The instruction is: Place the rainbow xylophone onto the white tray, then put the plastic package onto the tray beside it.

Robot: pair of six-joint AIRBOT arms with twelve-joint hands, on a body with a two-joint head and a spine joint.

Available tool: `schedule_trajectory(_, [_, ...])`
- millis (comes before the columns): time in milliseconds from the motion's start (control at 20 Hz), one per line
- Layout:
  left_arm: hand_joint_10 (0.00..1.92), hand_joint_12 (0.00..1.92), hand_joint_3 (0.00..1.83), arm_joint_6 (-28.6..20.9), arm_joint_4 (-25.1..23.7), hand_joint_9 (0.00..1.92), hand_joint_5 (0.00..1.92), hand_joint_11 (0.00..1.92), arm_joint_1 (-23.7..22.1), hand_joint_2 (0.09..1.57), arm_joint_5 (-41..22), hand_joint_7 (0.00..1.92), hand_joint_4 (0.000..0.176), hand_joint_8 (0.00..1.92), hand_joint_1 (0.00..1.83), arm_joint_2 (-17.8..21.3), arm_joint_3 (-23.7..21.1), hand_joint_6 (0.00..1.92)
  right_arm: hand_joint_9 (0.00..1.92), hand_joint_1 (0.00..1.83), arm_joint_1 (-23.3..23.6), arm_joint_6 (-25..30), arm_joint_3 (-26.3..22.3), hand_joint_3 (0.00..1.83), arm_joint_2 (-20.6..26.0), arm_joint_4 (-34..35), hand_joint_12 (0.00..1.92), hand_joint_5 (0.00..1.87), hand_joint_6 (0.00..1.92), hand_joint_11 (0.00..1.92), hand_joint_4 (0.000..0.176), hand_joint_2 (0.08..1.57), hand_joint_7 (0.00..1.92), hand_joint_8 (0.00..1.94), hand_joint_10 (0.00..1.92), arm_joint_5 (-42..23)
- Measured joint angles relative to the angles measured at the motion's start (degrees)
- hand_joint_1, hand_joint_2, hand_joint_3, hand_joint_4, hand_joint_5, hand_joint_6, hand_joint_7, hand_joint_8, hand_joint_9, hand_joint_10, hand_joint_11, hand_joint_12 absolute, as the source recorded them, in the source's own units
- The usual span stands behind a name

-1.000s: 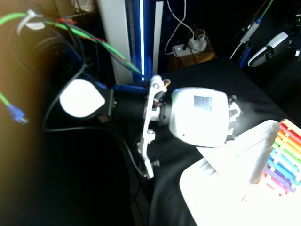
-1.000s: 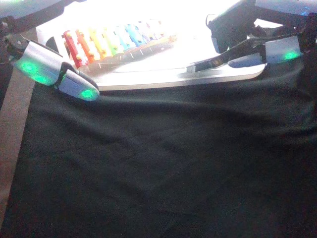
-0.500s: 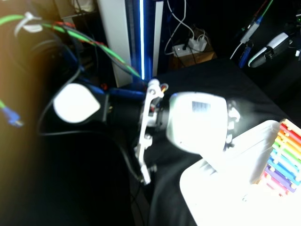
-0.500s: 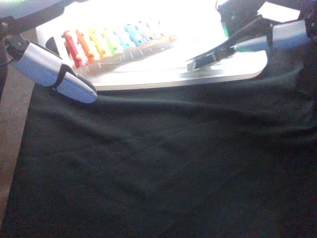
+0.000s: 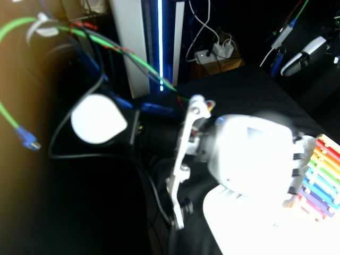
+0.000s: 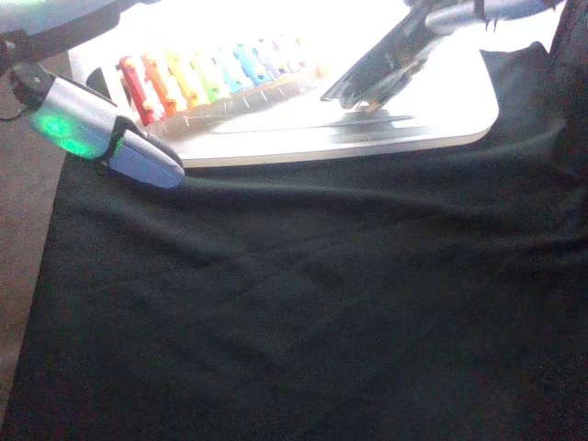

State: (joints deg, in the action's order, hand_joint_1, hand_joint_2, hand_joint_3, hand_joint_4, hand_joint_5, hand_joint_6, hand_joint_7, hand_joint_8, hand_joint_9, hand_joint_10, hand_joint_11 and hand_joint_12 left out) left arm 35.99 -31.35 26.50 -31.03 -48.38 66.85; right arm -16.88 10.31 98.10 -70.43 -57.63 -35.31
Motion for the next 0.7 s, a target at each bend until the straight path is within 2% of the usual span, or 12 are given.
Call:
schedule_trajectory(50, [0.0, 0.0, 0.0, 0.0, -0.13, 0.0, 0.0, 0.0, 0.0, 0.66, -0.04, 0.0, 0.0, 0.0, 0.74, -0.24, 0.0, 0.0, 1.25, 1.23, 1.03, 0.0, 0.48, 0.0, -0.13, 0.07, 1.37, 0.71, 1.17, 1.24, 0.0, 1.21, 0.91, 1.34, 0.95, 0.57])
schedule_trajectory(150, [0.0, 0.0, 0.0, 0.0, -0.15, 0.0, 0.0, 0.0, 0.0, 0.66, -0.02, 0.0, 0.0, 0.0, 0.71, -0.59, 0.04, 0.0, 1.23, 1.24, 1.51, 0.02, 1.25, 0.0, -0.98, 0.33, 1.35, 0.75, 1.12, 1.22, 0.0, 1.19, 0.94, 1.28, 0.92, 1.25])
schedule_trajectory(200, [0.0, 0.0, 0.0, 0.0, -0.11, 0.0, 0.0, 0.0, 0.0, 0.67, -0.04, 0.0, 0.0, 0.0, 0.71, -0.68, 0.04, 0.0, 1.26, 1.24, 1.7, 0.04, 1.36, 0.0, -1.38, 0.33, 1.42, 0.74, 1.12, 1.19, 0.0, 1.19, 0.95, 1.28, 0.93, 1.36])
schedule_trajectory(250, [0.0, 0.0, 0.0, 0.0, -0.15, 0.0, 0.0, 0.0, 0.0, 0.67, -0.07, 0.0, 0.0, 0.0, 0.72, -0.7, 0.04, 0.0, 1.3, 1.24, 1.73, 0.04, 1.4, 0.0, -1.75, 0.31, 1.42, 0.74, 1.11, 1.27, 0.0, 1.2, 0.93, 1.31, 0.99, 1.27])
schedule_trajectory(300, [0.0, 0.0, 0.0, 0.0, -0.15, 0.0, 0.0, 0.0, 0.0, 0.67, -0.07, 0.0, 0.0, 0.0, 0.71, -0.7, 0.04, 0.0, 1.27, 1.24, 1.75, 0.04, 1.46, 0.0, -2.16, 0.35, 1.41, 0.76, 1.08, 1.22, 0.0, 1.19, 0.94, 1.3, 1.0, 1.2])
schedule_trajectory(350, [0.0, 0.0, 0.0, 0.0, -0.15, 0.0, 0.0, 0.0, 0.0, 0.67, -0.07, 0.0, 0.0, 0.0, 0.71, -0.7, 0.04, 0.0, 1.16, 1.25, 1.75, 0.09, 1.46, 0.0, -2.23, 0.33, 1.39, 0.79, 1.04, 1.03, 0.0, 1.18, 0.97, 1.24, 0.96, 0.98])
schedule_trajectory(400, [0.0, 0.0, 0.0, 0.0, -0.11, 0.0, 0.0, 0.0, 0.0, 0.67, -0.09, 0.0, 0.0, 0.0, 0.72, -0.7, 0.04, 0.0, 1.16, 1.26, 1.75, 0.13, 1.46, 0.0, -2.29, 0.26, 1.39, 0.82, 0.99, 1.0, 0.0, 1.16, 1.0, 1.2, 0.95, 0.87])
schedule_trajectory(450, [0.0, 0.0, 0.0, 0.0, -0.13, 0.0, 0.0, 0.0, 0.0, 0.66, -0.07, 0.0, 0.0, 0.0, 0.7, -0.7, 0.07, 0.0, 1.2, 1.26, 1.75, 0.13, 1.46, 0.0, -2.29, 0.28, 1.42, 0.83, 0.98, 1.05, 0.0, 1.16, 1.01, 1.19, 0.97, 0.9])
schedule_trajectory(500, [0.0, 0.0, 0.0, 0.0, -0.13, 0.0, 0.0, 0.0, 0.0, 0.66, -0.07, 0.0, 0.0, 0.0, 0.72, -0.7, 0.04, 0.0, 1.24, 1.25, 1.75, 0.11, 1.46, 0.0, -2.27, 0.28, 1.45, 0.87, 1.07, 1.11, 0.0, 1.15, 0.95, 1.14, 1.0, 0.92])
schedule_trajectory(550, [0.0, 0.0, 0.0, 0.0, -0.13, 0.0, 0.0, 0.0, 0.0, 0.66, -0.09, 0.0, 0.0, 0.0, 0.74, -0.7, 0.04, 0.0, 1.36, 1.15, 1.75, 0.11, 1.46, 0.0, -2.27, 0.28, 1.6, 0.83, 1.19, 1.31, 0.0, 1.19, 1.1, 1.1, 1.2, 0.92])
schedule_trajectory(650, [0.0, 0.0, 0.0, 0.0, -0.13, 0.0, 0.0, 0.0, 0.0, 0.67, -0.09, 0.0, 0.0, 0.0, 0.7, -0.7, 0.04, 0.0, 1.41, 1.12, 1.75, 0.2, 1.46, 0.0, -2.14, 0.35, 1.48, 0.79, 1.25, 1.34, 0.0, 1.21, 1.25, 0.85, 1.07, 1.11])
schedule_trajectory(700, [0.0, 0.0, 0.0, 0.0, -0.04, 0.0, 0.0, 0.0, 0.17, 0.67, -0.11, 0.0, 0.0, 0.0, 0.71, -0.7, 0.04, 0.0, 1.35, 1.12, 1.75, 0.2, 1.57, 0.0, -2.14, 0.35, 1.41, 0.78, 1.27, 1.27, 0.0, 1.22, 1.22, 0.73, 1.0, 1.33])
